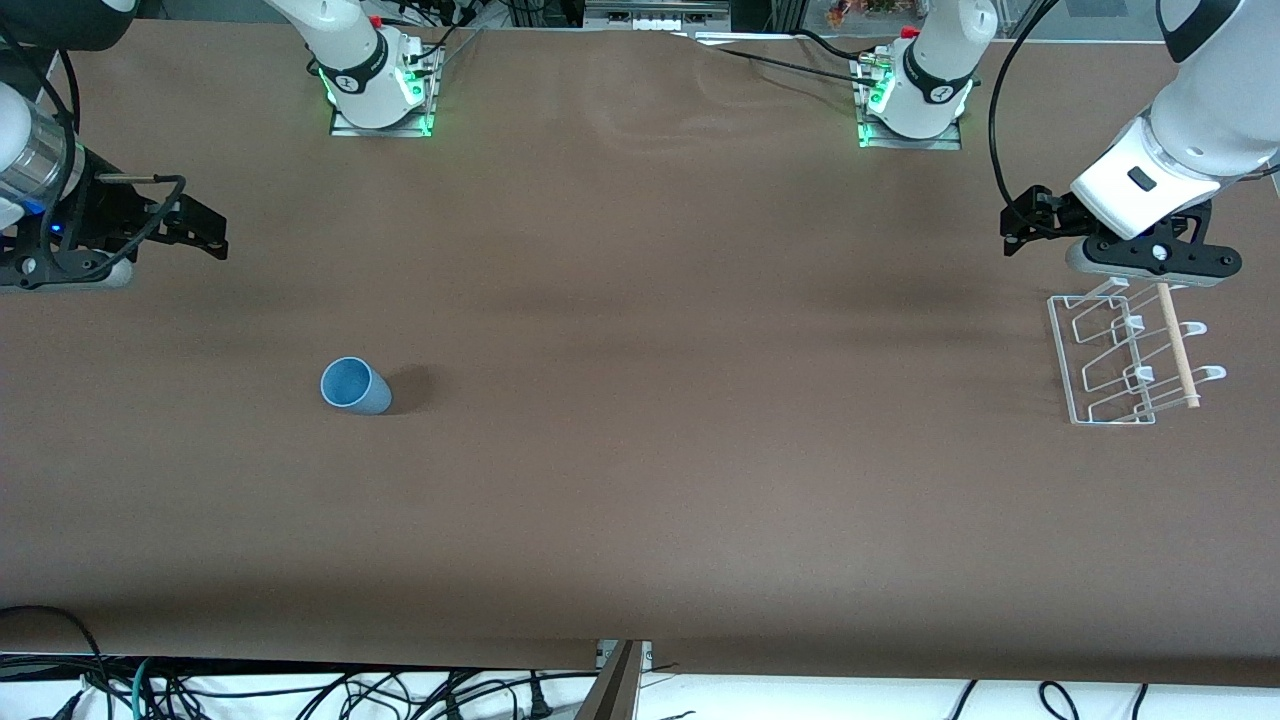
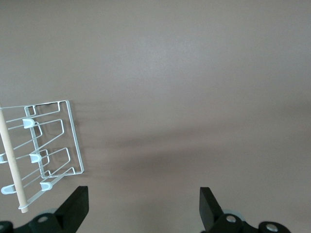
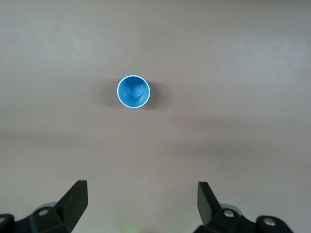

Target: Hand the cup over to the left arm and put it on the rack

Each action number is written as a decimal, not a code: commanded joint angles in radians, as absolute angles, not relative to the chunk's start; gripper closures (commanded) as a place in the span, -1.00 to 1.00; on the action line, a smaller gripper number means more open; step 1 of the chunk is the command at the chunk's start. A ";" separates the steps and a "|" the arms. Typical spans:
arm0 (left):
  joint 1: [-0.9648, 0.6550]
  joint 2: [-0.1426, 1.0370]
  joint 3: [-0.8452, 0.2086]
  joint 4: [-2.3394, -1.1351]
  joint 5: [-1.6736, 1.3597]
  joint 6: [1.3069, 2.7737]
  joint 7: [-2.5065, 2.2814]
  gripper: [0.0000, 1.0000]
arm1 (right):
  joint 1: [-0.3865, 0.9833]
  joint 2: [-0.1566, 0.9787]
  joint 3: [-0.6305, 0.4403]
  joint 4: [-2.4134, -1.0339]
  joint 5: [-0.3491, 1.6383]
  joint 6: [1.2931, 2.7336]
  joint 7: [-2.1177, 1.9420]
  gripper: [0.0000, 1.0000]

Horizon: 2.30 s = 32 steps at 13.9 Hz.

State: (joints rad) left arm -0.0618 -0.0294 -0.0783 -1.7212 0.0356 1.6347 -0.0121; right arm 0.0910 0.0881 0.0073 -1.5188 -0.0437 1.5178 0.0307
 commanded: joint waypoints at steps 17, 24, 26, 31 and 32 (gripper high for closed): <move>-0.057 -0.034 -0.095 -1.707 0.020 1.628 -0.014 -1.00 | 0.074 0.161 0.017 -1.572 -0.061 1.653 0.025 -1.00; -0.055 -0.029 -0.095 -1.695 0.020 1.628 -0.014 -1.00 | 0.069 0.224 0.017 -1.695 -0.089 1.845 0.023 -1.00; -0.055 -0.029 -0.095 -1.697 0.020 1.626 -0.012 -1.00 | 0.069 0.256 0.017 -1.730 -0.089 1.909 0.025 -1.00; -0.055 -0.029 -0.095 -1.697 0.020 1.626 -0.012 -1.00 | 0.069 0.354 0.015 -1.770 -0.078 2.061 0.025 -1.00; -0.055 -0.029 -0.094 -1.697 0.020 1.626 -0.012 -1.00 | 0.069 0.376 0.015 -1.770 -0.078 2.081 0.025 -1.00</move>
